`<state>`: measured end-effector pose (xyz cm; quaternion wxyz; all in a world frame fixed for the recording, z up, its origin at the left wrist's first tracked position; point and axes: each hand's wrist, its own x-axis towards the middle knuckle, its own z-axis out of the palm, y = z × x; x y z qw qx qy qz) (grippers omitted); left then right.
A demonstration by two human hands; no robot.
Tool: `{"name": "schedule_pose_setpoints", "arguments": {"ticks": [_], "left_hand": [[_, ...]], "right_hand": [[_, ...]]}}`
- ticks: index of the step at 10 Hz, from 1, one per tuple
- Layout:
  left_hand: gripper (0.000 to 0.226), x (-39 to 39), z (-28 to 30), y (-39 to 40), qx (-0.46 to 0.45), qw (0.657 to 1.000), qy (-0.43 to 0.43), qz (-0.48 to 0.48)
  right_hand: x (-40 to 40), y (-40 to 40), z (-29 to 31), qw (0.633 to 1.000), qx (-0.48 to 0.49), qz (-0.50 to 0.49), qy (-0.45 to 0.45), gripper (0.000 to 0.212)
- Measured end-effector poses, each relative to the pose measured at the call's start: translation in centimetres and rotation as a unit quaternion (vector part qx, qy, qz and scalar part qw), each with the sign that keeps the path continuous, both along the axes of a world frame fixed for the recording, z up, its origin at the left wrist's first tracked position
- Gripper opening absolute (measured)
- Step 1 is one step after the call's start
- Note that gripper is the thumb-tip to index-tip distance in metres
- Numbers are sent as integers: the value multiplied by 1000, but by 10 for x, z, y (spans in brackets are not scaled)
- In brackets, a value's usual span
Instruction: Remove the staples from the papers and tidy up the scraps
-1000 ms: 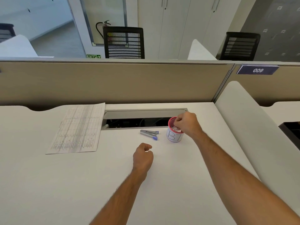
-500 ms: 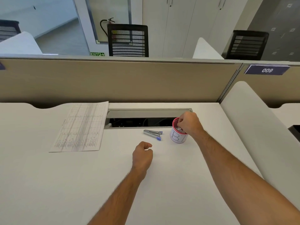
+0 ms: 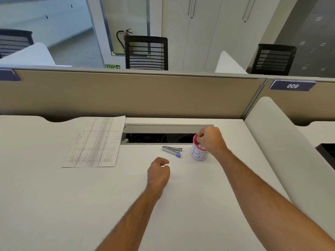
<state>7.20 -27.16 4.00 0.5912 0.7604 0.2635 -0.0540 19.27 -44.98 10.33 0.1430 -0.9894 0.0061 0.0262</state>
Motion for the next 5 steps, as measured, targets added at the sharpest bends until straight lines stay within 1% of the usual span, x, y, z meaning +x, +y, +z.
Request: {"name": "schedule_pose_setpoints", "arguments": {"ticks": [1,2,3,4,5], "left_hand": [[31,-8,4,5,3,1000,-11,5],[32,-16,9,8,9,1000,-17,3],[34,-29,14,13,26,1000,-14,0],[35,-43,20,22,41,999,-16,-15],[33,-55,24,34,58,998,-27,-24]], "right_hand": [[-18,7,2,1000,21,8,-9,24],[-33,16,2,998,51,23,12,21],[-54,28,-12,995,90,36,30,15],[-79,45,-24,992,117,51,15,17],[-97,61,-30,992,108,58,25,16]]}}
